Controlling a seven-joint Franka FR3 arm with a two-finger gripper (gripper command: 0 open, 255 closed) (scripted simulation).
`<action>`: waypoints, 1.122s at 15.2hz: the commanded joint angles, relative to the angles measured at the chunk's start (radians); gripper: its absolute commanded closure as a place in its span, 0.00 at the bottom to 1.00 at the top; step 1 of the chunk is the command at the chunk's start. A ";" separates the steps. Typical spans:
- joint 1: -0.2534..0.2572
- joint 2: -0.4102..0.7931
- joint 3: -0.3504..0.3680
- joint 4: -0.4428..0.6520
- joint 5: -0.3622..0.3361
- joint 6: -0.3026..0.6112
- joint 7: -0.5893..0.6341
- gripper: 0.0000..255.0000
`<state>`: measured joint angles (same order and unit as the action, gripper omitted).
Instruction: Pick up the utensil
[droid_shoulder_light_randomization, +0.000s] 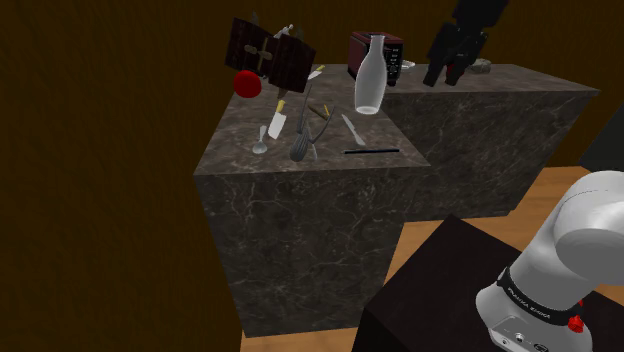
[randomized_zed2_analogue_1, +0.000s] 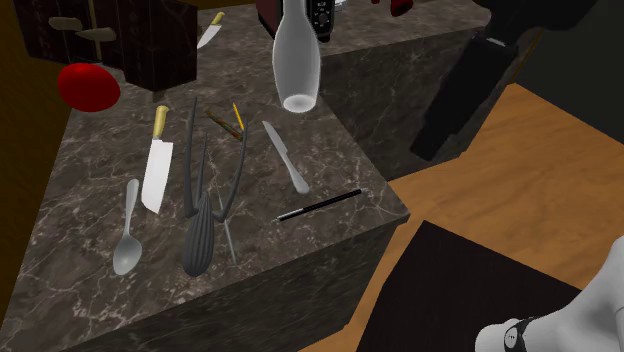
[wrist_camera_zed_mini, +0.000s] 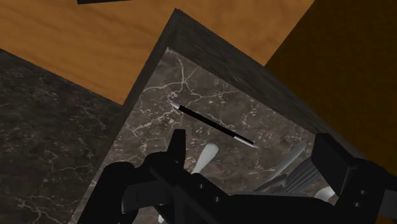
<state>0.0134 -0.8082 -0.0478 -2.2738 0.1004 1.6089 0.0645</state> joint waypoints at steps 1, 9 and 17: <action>0.000 0.000 0.000 0.000 0.000 0.000 0.000 0.00; -0.060 0.195 0.222 0.052 0.007 0.202 0.351 0.00; -0.155 0.488 0.423 0.239 -0.122 0.317 0.735 0.00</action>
<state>-0.1285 -0.3678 0.3460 -2.0722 0.0038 1.9176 0.7379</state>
